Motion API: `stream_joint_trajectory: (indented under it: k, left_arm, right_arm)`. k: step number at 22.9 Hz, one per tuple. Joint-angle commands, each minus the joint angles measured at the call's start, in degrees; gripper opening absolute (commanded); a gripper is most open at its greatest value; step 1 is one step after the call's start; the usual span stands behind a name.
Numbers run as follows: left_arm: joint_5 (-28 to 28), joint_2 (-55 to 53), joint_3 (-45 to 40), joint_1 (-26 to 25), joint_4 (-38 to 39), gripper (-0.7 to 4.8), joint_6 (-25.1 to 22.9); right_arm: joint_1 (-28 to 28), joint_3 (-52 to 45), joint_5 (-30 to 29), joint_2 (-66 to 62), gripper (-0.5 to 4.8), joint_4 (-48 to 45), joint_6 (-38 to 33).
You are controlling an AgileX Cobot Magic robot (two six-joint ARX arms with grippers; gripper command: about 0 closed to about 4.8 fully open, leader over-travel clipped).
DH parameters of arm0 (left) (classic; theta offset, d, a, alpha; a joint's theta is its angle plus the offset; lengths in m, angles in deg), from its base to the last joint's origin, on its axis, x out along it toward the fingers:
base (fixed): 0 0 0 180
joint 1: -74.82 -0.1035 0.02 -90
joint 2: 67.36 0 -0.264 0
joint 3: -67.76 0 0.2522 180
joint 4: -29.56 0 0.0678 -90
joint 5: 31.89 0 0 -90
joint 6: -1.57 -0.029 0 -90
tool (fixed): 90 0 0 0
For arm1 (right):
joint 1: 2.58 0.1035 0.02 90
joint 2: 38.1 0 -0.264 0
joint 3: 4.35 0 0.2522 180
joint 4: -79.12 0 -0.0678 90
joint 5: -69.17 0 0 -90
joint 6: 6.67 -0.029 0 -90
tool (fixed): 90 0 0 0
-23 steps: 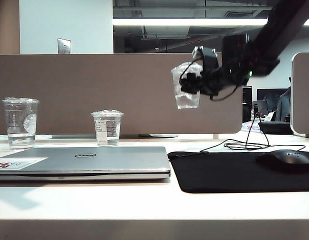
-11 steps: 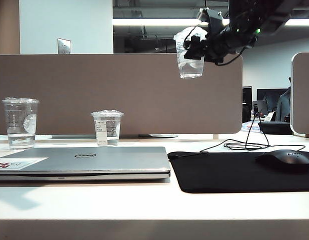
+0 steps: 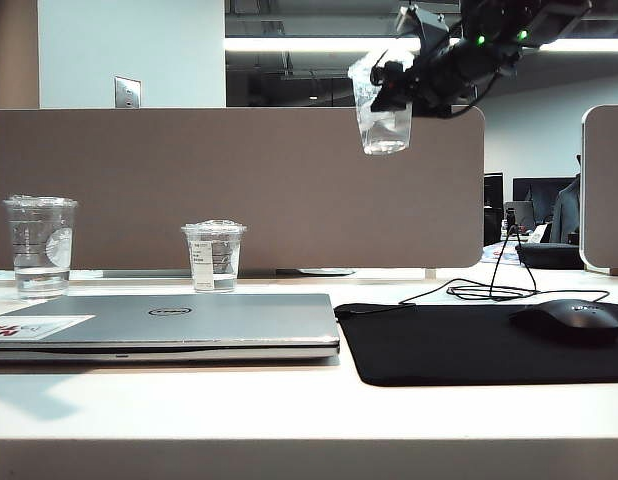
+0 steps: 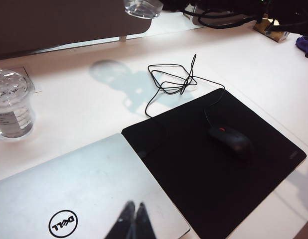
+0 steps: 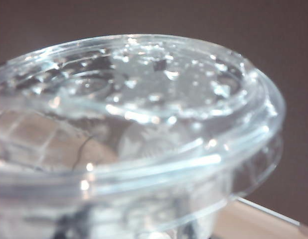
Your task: Pick up the coffee cup on the right and place it on the right side of the laptop.
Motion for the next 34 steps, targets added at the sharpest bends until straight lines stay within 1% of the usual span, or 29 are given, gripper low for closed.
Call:
stream_joint_trajectory:
  k: [1,5,9,11,14,15,19,23,26,28,32,34]
  left_arm:
    - [0.3,0.1,0.3,0.0,-0.8,-0.05,0.0]
    - [0.3,0.1,0.3,0.0,-0.8,-0.05,0.0]
    - [0.3,0.1,0.3,0.0,-0.8,-0.05,0.0]
    - [0.3,0.1,0.3,0.0,-0.7,-0.05,0.0]
    - [0.3,0.1,0.3,0.0,-0.8,-0.05,0.0]
    - [0.3,0.1,0.3,0.0,-0.8,-0.05,0.0]
    - [0.3,0.1,0.3,0.0,-0.8,-0.05,0.0]
    - [0.3,0.1,0.3,0.0,-0.7,-0.05,0.0]
    - [0.3,0.1,0.3,0.0,-0.8,-0.05,0.0]
    - [0.3,0.1,0.3,0.0,-0.7,-0.05,0.0]
    - [0.3,0.1,0.3,0.0,-0.8,-0.05,0.0]
    - [0.3,0.1,0.3,0.0,-0.8,-0.05,0.0]
  right_arm:
    - [0.1,0.5,0.1,1.3,2.33,-2.2,0.2]
    - [0.1,-0.2,0.2,1.3,2.33,-3.0,1.7]
    - [0.1,-6.3,0.5,1.6,2.32,-13.7,0.9]
    - [0.1,-10.2,2.0,2.8,2.32,-15.7,0.8]
    - [0.5,-20.8,1.4,7.5,2.32,-17.4,0.8]
    - [0.5,-25.7,1.5,9.4,2.32,-20.1,0.8]
    - [0.7,-39.8,1.5,16.2,2.32,-27.4,0.4]
    - [0.9,-52.2,1.4,22.1,2.32,-33.7,-1.0]
    - [1.7,-59.1,0.6,24.6,2.32,-37.4,-3.5]
    - [2.7,-62.8,0.0,24.8,2.32,-39.6,-3.6]
    - [5.2,-68.3,0.2,24.8,2.32,-40.6,-3.5]
    - [5.9,-71.1,0.5,24.6,2.32,-43.6,-3.5]
